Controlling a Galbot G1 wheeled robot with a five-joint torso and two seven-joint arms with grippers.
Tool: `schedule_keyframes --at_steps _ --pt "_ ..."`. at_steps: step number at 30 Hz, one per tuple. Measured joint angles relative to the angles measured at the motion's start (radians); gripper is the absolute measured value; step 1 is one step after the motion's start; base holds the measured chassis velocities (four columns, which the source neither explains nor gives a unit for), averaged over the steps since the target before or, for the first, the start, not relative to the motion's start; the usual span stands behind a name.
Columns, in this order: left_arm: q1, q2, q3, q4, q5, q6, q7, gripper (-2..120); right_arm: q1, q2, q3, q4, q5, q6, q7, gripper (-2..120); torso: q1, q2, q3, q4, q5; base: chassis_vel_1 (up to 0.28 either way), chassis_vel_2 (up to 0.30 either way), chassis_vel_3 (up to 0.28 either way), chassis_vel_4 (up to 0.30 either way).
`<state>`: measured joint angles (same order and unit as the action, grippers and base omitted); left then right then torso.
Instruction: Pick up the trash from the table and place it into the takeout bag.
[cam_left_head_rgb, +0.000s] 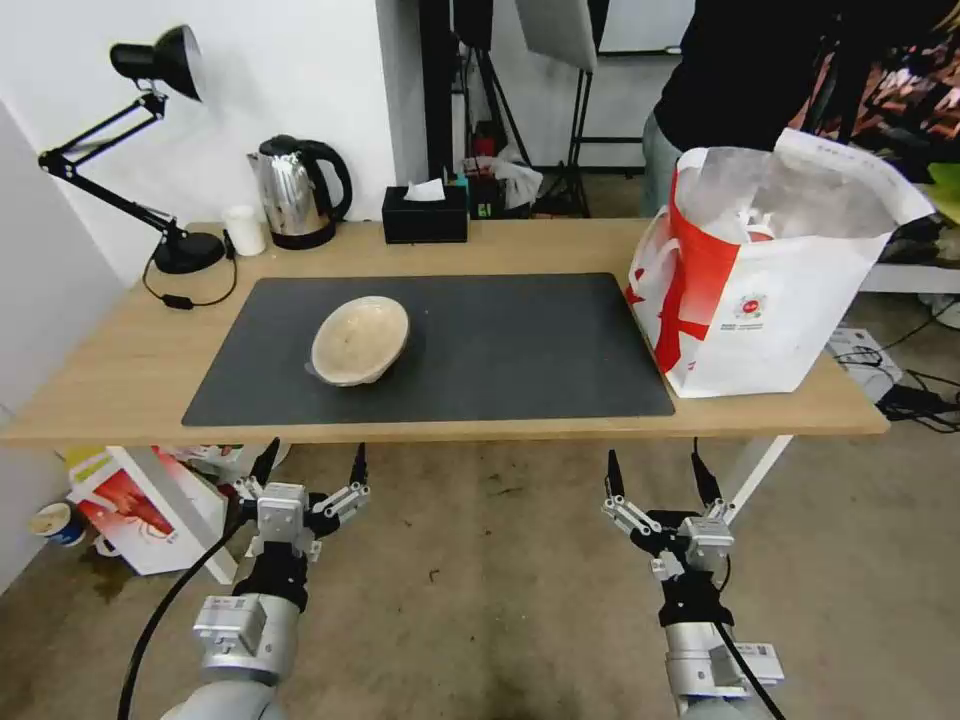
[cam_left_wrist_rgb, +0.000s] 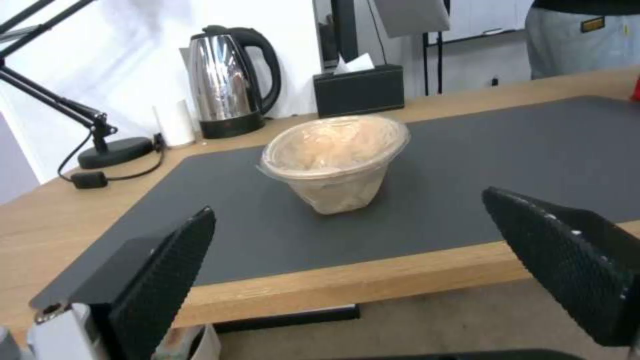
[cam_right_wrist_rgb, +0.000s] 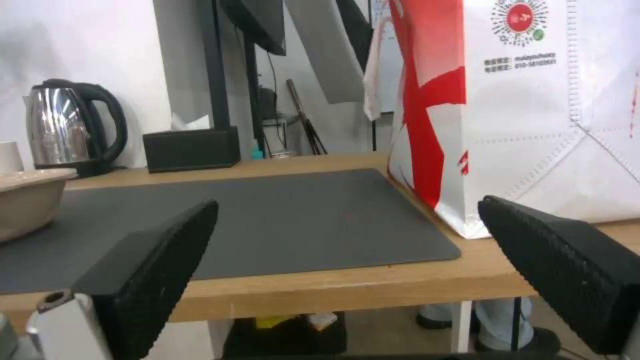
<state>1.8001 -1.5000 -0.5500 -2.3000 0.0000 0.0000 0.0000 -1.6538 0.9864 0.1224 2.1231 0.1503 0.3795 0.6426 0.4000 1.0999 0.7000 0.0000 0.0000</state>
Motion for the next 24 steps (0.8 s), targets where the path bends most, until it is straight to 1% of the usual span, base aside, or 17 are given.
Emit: schedule_keyframes --at_steps 24 --pt "0.0 0.0 0.0 0.0 0.0 0.0 0.0 100 0.0 0.0 0.0 0.0 0.0 0.0 0.0 100 0.0 0.0 0.0 0.0 0.0 0.0 0.0 0.0 0.0"
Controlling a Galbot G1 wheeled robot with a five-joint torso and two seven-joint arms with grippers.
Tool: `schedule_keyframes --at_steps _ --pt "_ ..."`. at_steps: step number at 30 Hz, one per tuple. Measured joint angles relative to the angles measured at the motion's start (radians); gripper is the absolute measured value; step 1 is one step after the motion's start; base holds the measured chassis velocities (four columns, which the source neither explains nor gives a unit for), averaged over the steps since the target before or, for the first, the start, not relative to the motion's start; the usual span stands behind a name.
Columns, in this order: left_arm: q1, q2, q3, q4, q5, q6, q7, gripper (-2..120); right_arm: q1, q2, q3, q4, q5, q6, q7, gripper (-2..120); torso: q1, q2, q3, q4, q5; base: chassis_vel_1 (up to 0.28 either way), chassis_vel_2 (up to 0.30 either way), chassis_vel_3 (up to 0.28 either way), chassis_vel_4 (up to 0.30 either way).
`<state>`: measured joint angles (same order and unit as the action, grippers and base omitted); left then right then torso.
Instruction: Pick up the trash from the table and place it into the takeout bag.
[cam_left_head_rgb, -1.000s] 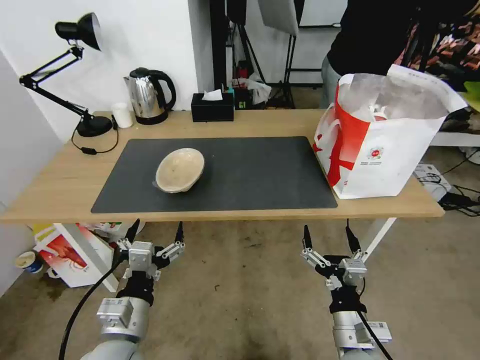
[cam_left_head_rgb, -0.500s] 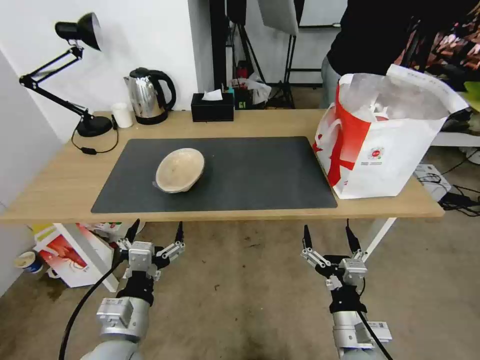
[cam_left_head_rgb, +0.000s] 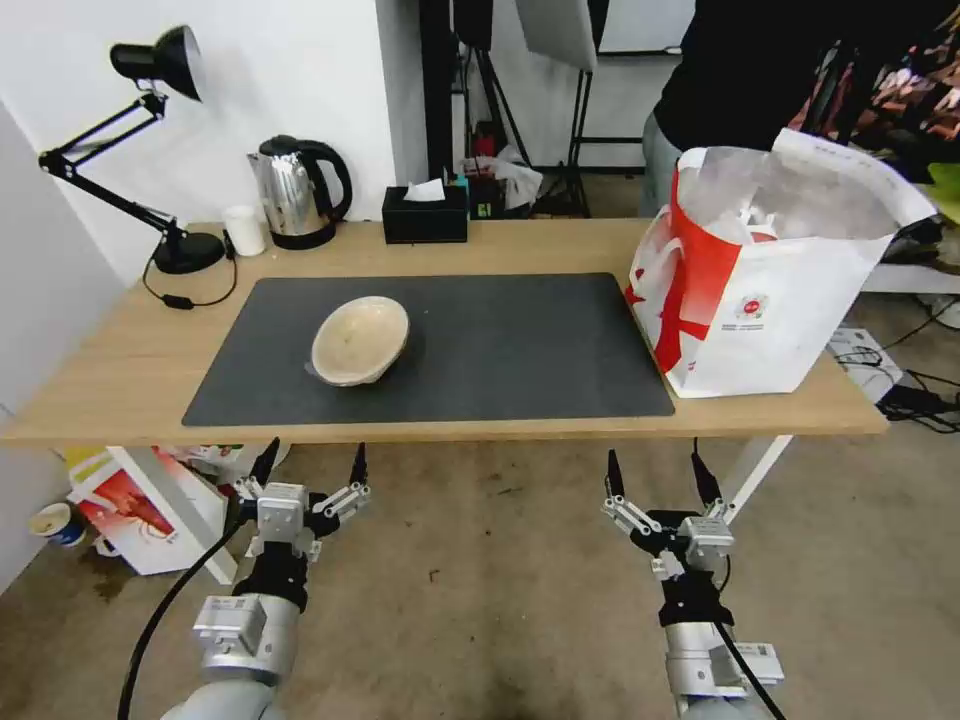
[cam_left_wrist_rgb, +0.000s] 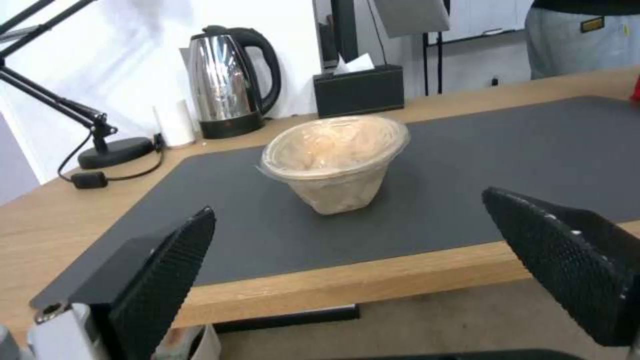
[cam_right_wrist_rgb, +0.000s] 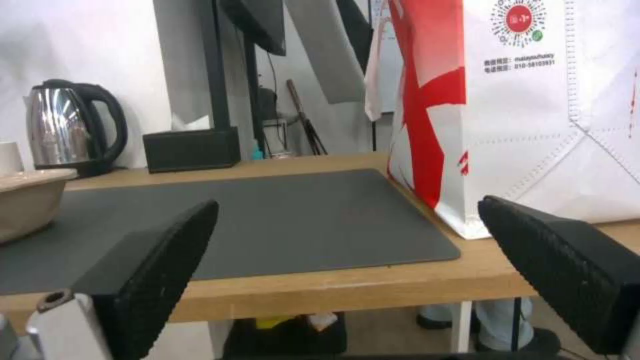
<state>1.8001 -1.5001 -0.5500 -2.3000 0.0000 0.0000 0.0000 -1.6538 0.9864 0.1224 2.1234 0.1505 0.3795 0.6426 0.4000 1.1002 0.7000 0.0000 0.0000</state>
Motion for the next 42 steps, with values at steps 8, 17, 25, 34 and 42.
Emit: schedule_keyframes --at_steps 8,17,25,34,42 --pt "0.0 0.0 0.0 0.0 0.0 0.0 0.0 100 0.0 0.0 0.0 0.0 0.0 0.0 0.0 100 0.0 0.0 0.0 0.0 0.0 0.0 0.0 0.0 0.0" --pt "0.0 0.0 0.0 0.0 0.0 0.0 0.0 100 0.0 0.0 0.0 0.0 0.0 0.0 0.0 100 0.0 0.0 0.0 0.0 0.0 0.0 0.0 0.0 0.0" --pt "0.0 0.0 0.0 0.0 0.0 0.0 0.0 100 0.0 0.0 0.0 0.0 0.0 0.0 0.0 100 0.0 0.0 0.0 0.0 0.0 0.0 0.0 0.0 0.0" --pt "0.0 0.0 0.0 0.0 0.0 0.0 0.0 100 0.0 0.0 0.0 0.0 0.0 0.0 0.0 100 0.0 0.0 0.0 0.0 0.0 0.0 0.0 0.0 0.0" --pt "0.0 0.0 0.0 0.0 0.0 0.0 0.0 100 0.0 0.0 0.0 0.0 0.0 0.0 0.0 100 0.0 0.0 0.0 0.0 0.0 0.0 0.0 0.0 0.0"
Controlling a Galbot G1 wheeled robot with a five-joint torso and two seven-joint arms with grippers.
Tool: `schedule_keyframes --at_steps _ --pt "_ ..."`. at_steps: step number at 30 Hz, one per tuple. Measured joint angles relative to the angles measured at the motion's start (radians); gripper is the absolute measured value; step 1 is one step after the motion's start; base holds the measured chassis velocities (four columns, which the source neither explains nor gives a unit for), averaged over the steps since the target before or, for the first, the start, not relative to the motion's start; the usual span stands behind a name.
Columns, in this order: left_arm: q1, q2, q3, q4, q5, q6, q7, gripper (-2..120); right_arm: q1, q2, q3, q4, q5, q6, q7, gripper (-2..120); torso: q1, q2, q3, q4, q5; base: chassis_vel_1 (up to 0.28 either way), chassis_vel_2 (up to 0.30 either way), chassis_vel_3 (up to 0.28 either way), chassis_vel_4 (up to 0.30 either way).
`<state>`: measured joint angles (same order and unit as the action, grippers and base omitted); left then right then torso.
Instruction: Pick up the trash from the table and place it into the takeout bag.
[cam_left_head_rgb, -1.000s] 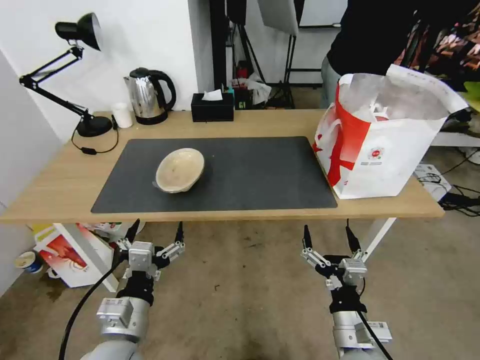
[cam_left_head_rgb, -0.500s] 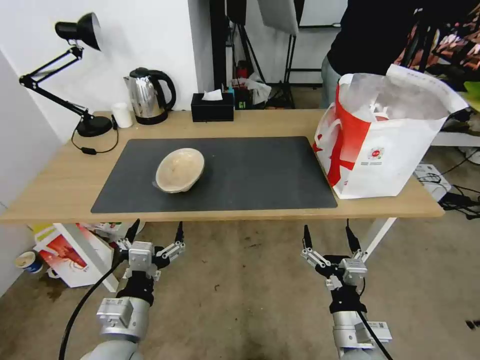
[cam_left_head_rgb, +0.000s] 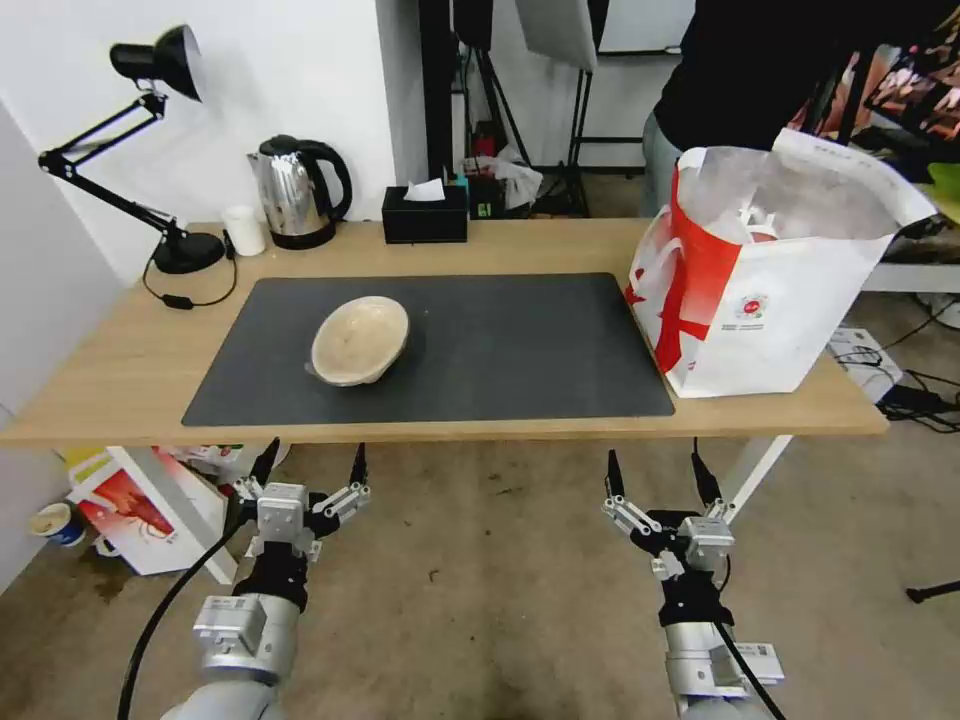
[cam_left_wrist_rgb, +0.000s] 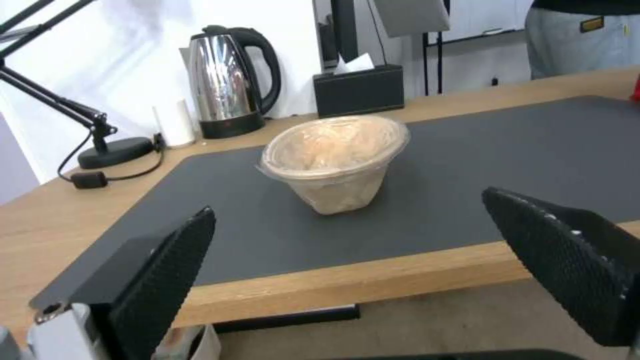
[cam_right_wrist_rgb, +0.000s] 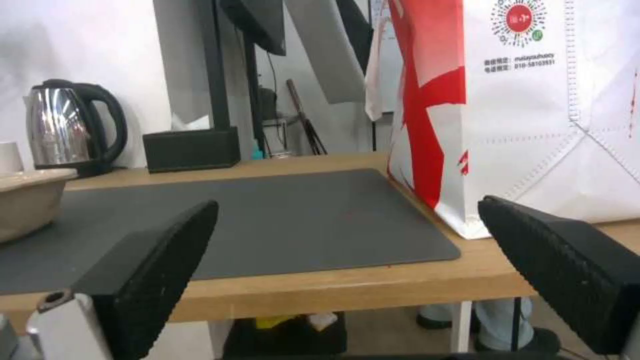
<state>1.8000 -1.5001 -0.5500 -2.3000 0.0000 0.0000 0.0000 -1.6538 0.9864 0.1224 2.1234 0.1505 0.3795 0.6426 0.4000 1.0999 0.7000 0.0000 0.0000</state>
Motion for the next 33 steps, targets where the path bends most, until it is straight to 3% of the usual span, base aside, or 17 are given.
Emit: schedule_keyframes --at_steps 14,25,28,33 --pt "-0.008 -0.001 -0.005 0.013 -0.038 -0.001 -0.003 100 0.0 0.0 0.0 0.0 0.0 0.0 0.0 100 0.0 0.0 0.0 -0.0001 0.0 0.0 0.0 0.0 0.0" --pt "-0.062 -0.009 -0.048 0.097 -0.309 -0.024 -0.032 100 0.0 0.0 0.0 0.0 0.0 0.0 0.0 100 0.0 0.0 0.0 0.0 0.0 0.0 0.0 0.0 0.0" --pt "-0.085 -0.013 -0.066 0.133 -0.428 -0.035 -0.046 100 0.0 0.0 0.0 0.0 0.0 0.0 0.0 100 0.0 0.0 0.0 0.0 0.0 0.0 0.0 0.0 0.0" --pt "-0.103 -0.016 -0.081 0.163 -0.519 -0.042 -0.055 100 0.0 0.0 0.0 0.0 0.0 0.0 0.0 100 0.0 0.0 0.0 0.0 -0.0001 0.0 0.0 0.0 0.0"
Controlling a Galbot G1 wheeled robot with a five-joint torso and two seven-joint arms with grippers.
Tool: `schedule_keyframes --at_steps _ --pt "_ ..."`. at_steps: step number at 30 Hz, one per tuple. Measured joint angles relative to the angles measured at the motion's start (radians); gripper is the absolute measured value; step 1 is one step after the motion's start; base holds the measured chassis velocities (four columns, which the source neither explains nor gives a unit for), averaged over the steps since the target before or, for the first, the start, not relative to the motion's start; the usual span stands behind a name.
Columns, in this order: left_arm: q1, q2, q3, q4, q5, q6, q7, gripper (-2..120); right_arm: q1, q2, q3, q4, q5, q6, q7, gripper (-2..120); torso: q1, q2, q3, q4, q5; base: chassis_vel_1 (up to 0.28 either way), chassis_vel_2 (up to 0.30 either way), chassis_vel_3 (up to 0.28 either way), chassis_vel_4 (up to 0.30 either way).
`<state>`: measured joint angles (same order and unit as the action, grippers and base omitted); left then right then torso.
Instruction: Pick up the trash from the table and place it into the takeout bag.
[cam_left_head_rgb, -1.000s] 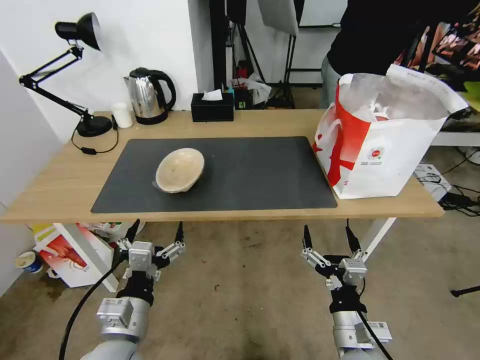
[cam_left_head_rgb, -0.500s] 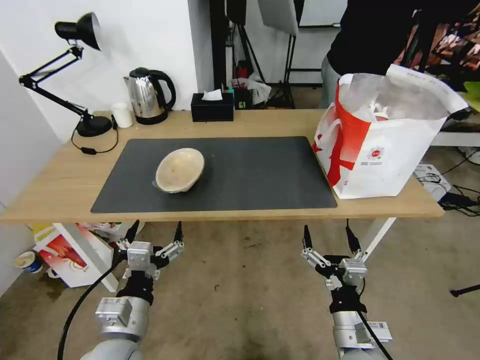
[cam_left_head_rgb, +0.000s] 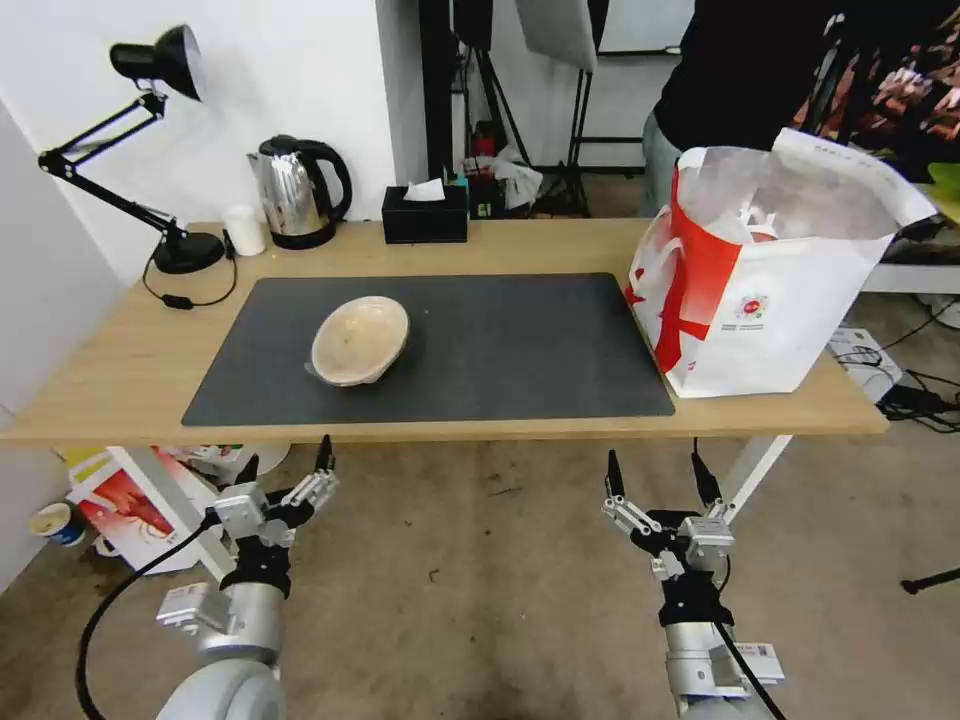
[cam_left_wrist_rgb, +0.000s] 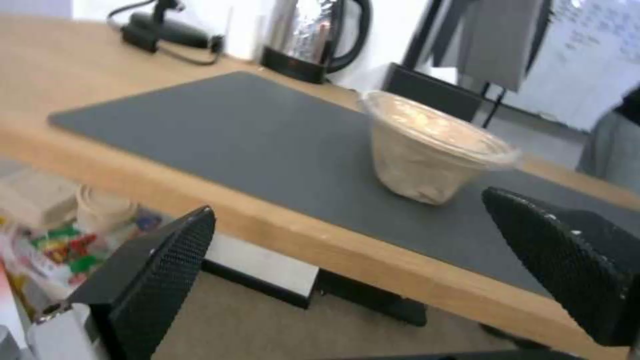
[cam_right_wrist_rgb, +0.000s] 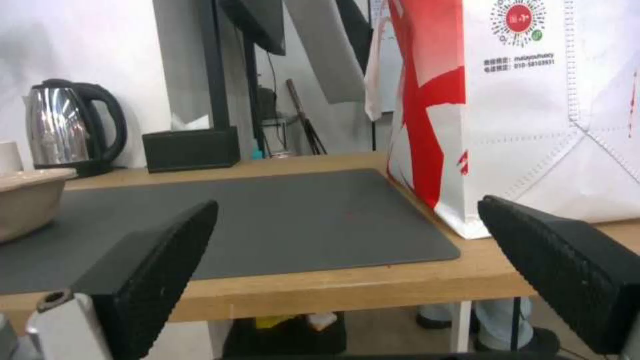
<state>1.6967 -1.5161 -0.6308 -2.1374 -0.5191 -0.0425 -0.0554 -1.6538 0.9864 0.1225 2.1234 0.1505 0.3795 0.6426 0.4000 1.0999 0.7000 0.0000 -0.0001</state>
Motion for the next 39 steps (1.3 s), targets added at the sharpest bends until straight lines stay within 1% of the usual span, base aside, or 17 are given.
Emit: schedule_keyframes --at_steps 9,10,12,13,14,15,16,18,19,24,27,29,31,33,36,39 --pt "0.001 0.0 -0.002 -0.005 -0.026 0.002 -0.005 100 0.0 0.0 0.0 0.0 0.0 0.0 0.0 100 0.0 0.0 0.0 0.0 -0.0001 0.0 0.0 0.0 0.0" --pt "0.01 0.002 -0.002 -0.031 -0.034 0.012 -0.008 100 0.0 0.0 0.0 0.0 0.0 0.0 0.0 100 0.0 0.0 0.0 -0.0001 -0.0006 0.0 0.0 0.0 0.0" --pt "0.04 0.013 -0.002 -0.127 -0.057 0.048 -0.016 100 0.0 0.0 0.0 0.0 0.0 0.0 0.0 100 0.0 0.0 0.0 0.0 0.0008 0.0 0.0 0.0 0.0" --pt "0.04 0.013 -0.002 -0.127 -0.057 0.048 -0.016 100 0.0 0.0 0.0 0.0 0.0 0.0 0.0 100 0.0 0.0 0.0 0.0 0.0008 0.0 0.0 0.0 0.0" --pt "0.051 0.016 -0.001 -0.162 -0.066 0.062 -0.02 100 0.0 0.0 0.0 0.0 0.0 0.0 0.0 100 0.0 0.0 0.0 0.0002 0.0011 0.0 0.0 0.0 0.0" --pt "0.064 0.02 0.001 -0.195 -0.081 0.077 -0.029 100 0.0 0.0 0.0 0.0 0.0 0.0 0.0 100 0.0 0.0 0.0 0.0001 -0.0005 0.0 0.0 0.0 0.0" --pt "0.067 0.021 0.001 -0.209 -0.088 0.08 -0.033 100 0.0 0.0 0.0 0.0 0.0 0.0 0.0 100 0.0 0.0 0.0 -0.0001 0.0002 0.0 0.0 0.0 0.0" --pt "0.071 0.023 0.001 -0.223 -0.095 0.084 -0.037 100 0.0 0.0 0.0 0.0 0.0 0.0 0.0 100 0.0 0.0 0.0 0.0 0.0004 0.0 0.0 0.0 0.0" --pt "0.073 0.024 0.001 -0.233 -0.104 0.09 -0.041 100 0.0 0.0 0.0 0.0 0.0 0.0 0.0 100 0.0 0.0 0.0 0.0001 -0.0003 0.0 0.0 0.0 0.0" --pt "0.077 0.028 0.001 -0.263 -0.13 0.105 -0.057 100 0.0 0.0 0.0 0.0 0.0 0.0 0.0 100 0.0 0.0 0.0 0.0 0.0 0.0 0.0 0.0 0.0" --pt "0.084 0.033 0.002 -0.303 -0.17 0.129 -0.074 100 0.0 0.0 0.0 0.0 0.0 0.0 0.0 100 0.0 0.0 0.0 0.0 0.0001 0.0 0.0 0.0 0.0" --pt "0.085 0.034 0.002 -0.309 -0.177 0.133 -0.076 100 0.0 0.0 0.0 0.0 0.0 0.0 0.0 100 0.0 0.0 0.0 0.0 0.0001 0.0 0.0 0.0 0.0" --pt "0.084 0.039 0.002 -0.334 -0.218 0.154 -0.09 100 0.0 0.0 0.0 0.0 0.0 0.0 0.0 100 0.0 0.0 0.0 0.0 0.0001 0.0 0.0 0.0 0.0" --pt "0.082 0.041 0.002 -0.34 -0.233 0.161 -0.095 100 0.0 0.0 0.0 0.0 0.0 0.0 0.0 100 0.0 0.0 0.0 0.0 0.0001 0.0 0.0 0.0 0.0" --pt "0.063 0.055 0.001 -0.352 -0.297 0.184 -0.124 100 0.0 0.0 0.0 0.0 0.0 0.0 0.0 100 0.0 0.0 0.0 0.0001 0.0001 0.0 0.0 0.0 0.0" --pt "0.055 0.061 0.0 -0.352 -0.319 0.19 -0.132 100 0.0 0.0 0.0 0.0 0.0 0.0 0.0 100 0.0 0.0 0.0 0.0 0.0001 0.0 0.0 0.0 0.0"
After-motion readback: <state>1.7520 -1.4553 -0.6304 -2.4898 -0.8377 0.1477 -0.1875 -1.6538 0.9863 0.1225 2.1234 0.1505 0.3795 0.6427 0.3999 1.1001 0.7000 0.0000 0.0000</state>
